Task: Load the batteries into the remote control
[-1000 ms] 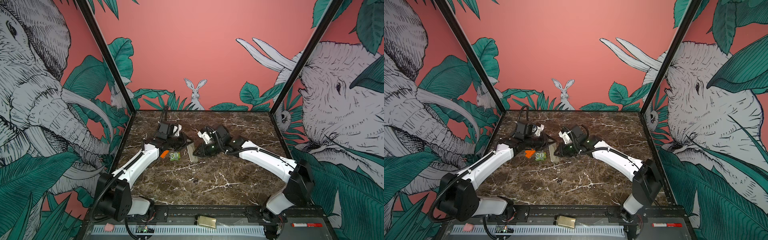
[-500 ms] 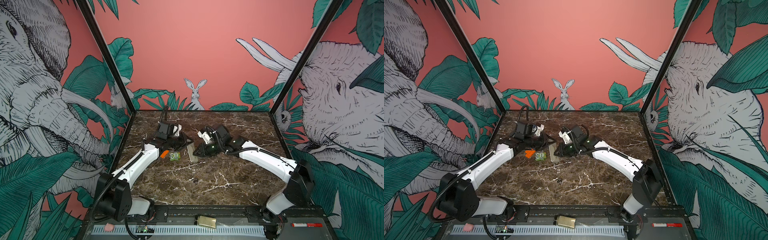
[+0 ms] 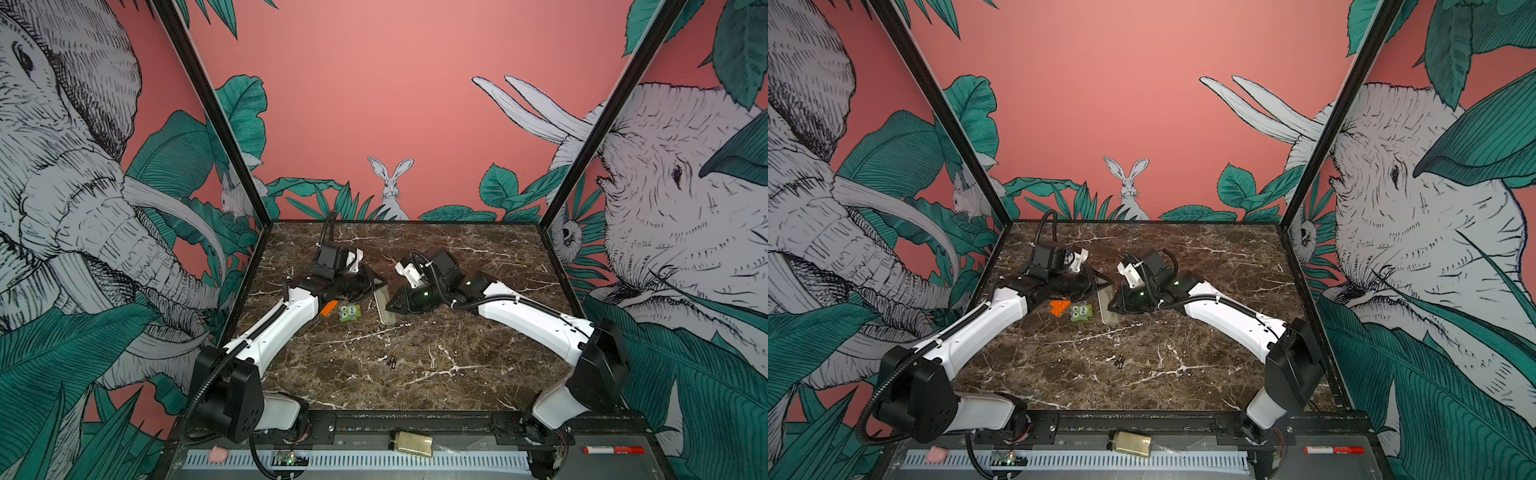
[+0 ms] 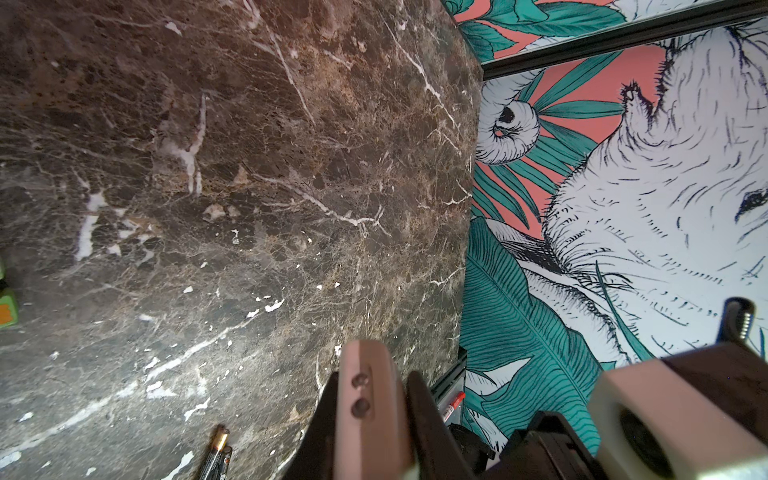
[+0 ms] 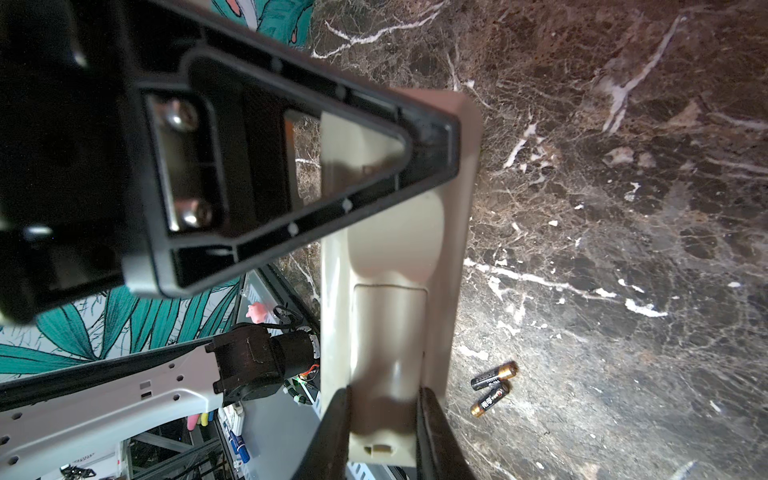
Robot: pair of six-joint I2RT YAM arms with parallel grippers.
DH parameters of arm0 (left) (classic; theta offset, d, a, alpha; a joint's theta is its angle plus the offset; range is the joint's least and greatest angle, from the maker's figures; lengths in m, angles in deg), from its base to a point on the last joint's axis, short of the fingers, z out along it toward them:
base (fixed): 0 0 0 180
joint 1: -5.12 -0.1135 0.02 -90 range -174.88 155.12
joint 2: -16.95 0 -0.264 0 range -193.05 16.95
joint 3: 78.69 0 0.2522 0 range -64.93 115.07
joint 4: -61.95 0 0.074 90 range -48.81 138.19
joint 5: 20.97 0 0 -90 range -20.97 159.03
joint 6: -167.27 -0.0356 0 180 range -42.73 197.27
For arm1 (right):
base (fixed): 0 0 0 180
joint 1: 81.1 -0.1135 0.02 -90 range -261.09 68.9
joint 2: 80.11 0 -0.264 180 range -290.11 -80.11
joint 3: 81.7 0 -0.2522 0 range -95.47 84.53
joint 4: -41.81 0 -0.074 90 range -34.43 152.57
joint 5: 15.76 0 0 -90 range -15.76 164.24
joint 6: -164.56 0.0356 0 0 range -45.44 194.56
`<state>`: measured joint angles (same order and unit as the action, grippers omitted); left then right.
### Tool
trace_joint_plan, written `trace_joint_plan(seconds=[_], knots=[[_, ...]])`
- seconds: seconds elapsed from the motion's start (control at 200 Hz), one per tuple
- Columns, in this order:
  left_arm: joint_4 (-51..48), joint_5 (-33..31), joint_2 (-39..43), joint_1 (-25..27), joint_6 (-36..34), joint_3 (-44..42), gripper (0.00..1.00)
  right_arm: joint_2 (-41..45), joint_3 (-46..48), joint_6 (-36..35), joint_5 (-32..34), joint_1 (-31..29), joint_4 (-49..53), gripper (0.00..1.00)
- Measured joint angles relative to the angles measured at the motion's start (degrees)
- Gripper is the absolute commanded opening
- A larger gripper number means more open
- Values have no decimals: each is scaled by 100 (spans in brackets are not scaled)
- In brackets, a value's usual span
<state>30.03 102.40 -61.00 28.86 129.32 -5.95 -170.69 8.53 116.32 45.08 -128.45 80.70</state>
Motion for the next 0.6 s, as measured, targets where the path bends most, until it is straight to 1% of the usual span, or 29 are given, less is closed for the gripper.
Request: trace_joint_plan(seconds=[0.6], knots=[[9,-35,46,-2,-37,-140,0,7,2,-107,-2,0,87,23]])
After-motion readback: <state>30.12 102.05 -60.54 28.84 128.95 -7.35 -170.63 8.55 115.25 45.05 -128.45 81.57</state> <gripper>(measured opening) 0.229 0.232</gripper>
